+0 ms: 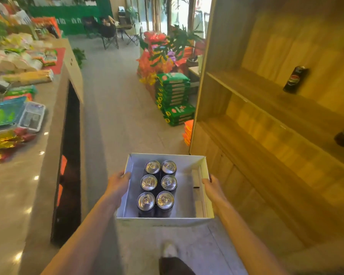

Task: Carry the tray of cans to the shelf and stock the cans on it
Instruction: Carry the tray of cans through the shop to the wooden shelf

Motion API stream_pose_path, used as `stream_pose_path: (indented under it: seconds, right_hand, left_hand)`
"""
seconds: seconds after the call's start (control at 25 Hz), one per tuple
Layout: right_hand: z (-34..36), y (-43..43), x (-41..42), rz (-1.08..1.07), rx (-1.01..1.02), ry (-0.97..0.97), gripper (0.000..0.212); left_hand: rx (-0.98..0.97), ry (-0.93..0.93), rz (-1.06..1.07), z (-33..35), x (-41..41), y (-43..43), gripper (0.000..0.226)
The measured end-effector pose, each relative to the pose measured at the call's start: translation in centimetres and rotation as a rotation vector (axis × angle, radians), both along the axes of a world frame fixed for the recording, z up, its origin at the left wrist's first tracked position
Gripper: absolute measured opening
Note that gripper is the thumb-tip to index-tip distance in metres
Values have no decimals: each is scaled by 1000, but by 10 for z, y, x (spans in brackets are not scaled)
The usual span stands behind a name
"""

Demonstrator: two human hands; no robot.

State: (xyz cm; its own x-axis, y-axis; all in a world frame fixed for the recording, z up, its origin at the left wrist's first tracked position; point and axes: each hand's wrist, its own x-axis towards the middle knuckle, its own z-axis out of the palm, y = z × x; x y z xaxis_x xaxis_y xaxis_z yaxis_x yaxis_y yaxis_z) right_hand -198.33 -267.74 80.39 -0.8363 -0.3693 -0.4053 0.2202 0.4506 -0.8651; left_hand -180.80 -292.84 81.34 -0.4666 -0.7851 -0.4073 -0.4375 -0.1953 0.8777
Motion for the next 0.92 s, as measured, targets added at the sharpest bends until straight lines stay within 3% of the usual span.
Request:
stream_pose_path:
  seconds: [0.44,0.6,0.8,0.92]
  right_hand:
    - [-43,-64,-174,-505,-48,5,34]
    - [-44,-58,-191,-740,-11,-41,34]
    - [-45,-47,-194,-983,38,-5,18]
    - [-47,-52,-188,-1112,22,28,26]
  left_hand:
    - [-7,25,-477,-20,-304,-115,25]
    - [36,5,-713,-26,-387,-113,22]
    - [73,21,-901,-48,-455,-90,24]
    - [102,24,-1042,-60,-479,-85,18]
